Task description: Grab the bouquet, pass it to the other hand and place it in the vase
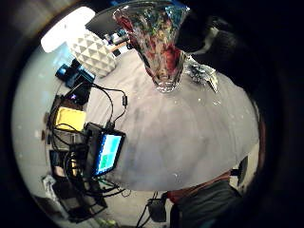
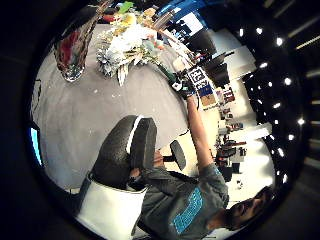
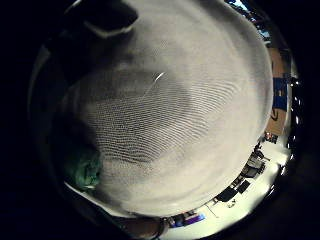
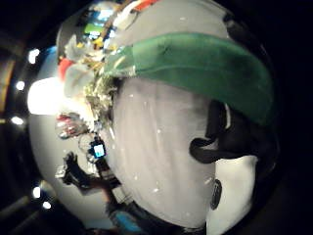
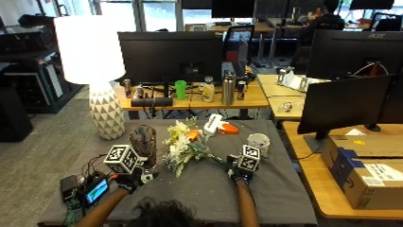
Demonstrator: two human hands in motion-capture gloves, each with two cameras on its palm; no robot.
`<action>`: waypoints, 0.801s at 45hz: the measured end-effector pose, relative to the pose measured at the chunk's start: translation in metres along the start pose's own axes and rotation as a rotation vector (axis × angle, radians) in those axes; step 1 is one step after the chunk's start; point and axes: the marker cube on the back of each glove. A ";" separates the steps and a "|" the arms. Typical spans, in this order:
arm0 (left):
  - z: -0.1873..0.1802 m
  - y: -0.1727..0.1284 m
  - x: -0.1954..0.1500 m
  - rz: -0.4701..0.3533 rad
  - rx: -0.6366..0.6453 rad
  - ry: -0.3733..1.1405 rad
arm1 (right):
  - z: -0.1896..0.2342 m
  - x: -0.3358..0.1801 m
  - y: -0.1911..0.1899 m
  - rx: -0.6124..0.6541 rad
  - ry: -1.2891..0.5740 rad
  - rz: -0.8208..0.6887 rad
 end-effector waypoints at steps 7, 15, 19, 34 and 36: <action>0.000 0.002 -0.003 -0.022 -0.008 0.013 | -0.009 0.000 -0.010 0.198 0.075 -0.004; 0.000 0.003 -0.004 -0.022 -0.001 0.025 | -0.013 -0.002 -0.005 0.245 0.151 0.046; 0.003 -0.001 -0.007 -0.017 0.010 0.027 | -0.013 0.003 -0.009 0.299 0.197 0.060; -0.004 -0.018 0.010 0.004 0.062 0.085 | -0.015 -0.017 -0.025 0.396 -0.021 0.061; -0.007 -0.021 0.018 0.013 0.073 0.109 | -0.021 -0.029 -0.029 0.443 -0.137 -0.012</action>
